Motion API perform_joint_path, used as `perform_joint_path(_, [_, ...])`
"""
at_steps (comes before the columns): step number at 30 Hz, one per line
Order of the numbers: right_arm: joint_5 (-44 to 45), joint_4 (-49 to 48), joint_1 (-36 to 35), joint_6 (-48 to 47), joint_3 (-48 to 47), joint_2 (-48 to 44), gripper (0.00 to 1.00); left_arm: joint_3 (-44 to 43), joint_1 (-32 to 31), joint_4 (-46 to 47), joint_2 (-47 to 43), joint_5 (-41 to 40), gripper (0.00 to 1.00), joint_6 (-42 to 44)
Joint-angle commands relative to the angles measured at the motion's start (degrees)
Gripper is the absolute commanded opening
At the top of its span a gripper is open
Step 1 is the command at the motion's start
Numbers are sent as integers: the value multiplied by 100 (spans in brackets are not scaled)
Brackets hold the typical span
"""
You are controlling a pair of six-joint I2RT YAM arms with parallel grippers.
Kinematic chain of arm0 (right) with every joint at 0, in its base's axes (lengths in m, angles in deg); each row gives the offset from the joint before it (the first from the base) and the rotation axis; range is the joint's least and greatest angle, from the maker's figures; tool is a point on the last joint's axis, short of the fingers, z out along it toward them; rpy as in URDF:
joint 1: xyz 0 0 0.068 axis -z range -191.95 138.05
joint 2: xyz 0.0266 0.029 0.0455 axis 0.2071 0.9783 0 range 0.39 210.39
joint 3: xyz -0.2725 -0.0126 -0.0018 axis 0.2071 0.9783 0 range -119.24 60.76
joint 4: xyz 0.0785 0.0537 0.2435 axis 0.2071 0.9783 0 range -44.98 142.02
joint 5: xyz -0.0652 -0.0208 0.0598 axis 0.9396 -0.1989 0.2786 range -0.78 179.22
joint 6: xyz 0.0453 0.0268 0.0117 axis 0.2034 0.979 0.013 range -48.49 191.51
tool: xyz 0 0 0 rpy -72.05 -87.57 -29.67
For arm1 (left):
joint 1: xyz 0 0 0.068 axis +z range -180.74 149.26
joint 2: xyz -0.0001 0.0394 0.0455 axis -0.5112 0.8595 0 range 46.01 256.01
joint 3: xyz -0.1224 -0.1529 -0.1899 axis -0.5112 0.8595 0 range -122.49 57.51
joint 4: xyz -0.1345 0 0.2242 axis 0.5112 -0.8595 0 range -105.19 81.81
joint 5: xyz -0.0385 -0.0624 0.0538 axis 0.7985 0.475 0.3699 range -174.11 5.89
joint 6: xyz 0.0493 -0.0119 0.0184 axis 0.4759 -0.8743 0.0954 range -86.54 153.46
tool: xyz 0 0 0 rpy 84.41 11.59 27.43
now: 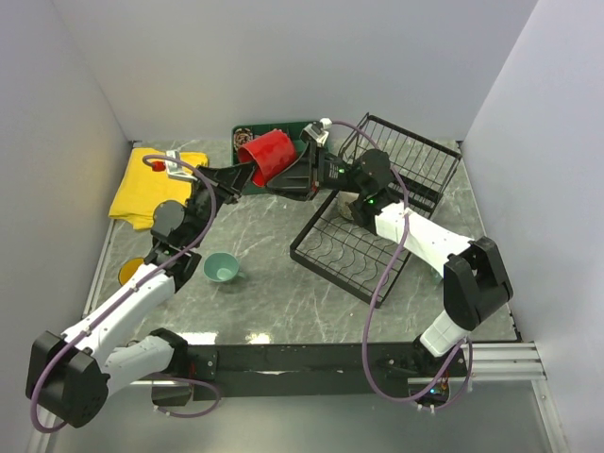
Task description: Load the cups into the dish rack
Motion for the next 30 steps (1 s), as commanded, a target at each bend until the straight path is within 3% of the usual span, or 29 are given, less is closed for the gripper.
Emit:
perform_joint_path(1, [161,-146,-43,-110,-77,-56,35,-383,-140,218,-157,15,1,392])
perform_joint_path(3, [161,-146,-34,-127,-77,-64,34,-330,-158,208,-174,42,1,428])
perform_joint_path(6, [134,-111,10,-224,-59,-117,12,-242,-158,278,-148,86,1,384])
perform_joint_path(7, [125,-111,27,-242,-59,-135,0,-251,-158,287,-131,121,1,375])
perform_joint_path(10, [125,-374,115,-207,29,-223,0,-260,-158,261,-87,261,7,340])
perform_joint_path(11, [91,-436,133,-268,46,-266,0,-277,-158,226,-87,279,22,314])
perform_joint_path(13, [64,-375,185,-425,55,-328,0,-269,-158,138,-113,384,39,296])
perform_joint_path(14, [20,-331,220,-574,72,-389,0,-260,-158,112,-122,402,53,287])
perform_joint_path(17, [-76,-86,300,-960,90,-503,0,-225,-158,-64,-235,437,70,287])
perform_joint_path(22, [-305,766,493,-1962,-6,-697,0,-31,-158,-633,-779,298,84,541])
perform_joint_path(26, [-376,2153,677,-3515,-103,-1048,0,197,-149,-1800,-1456,-72,99,910])
perform_joint_path(28, [-210,2812,739,-4211,-147,-1241,0,390,-149,-2163,-1946,-212,96,981])
perform_joint_path(30, [89,4261,722,-5721,-252,-1566,0,496,-149,-2785,-2265,-239,96,1165])
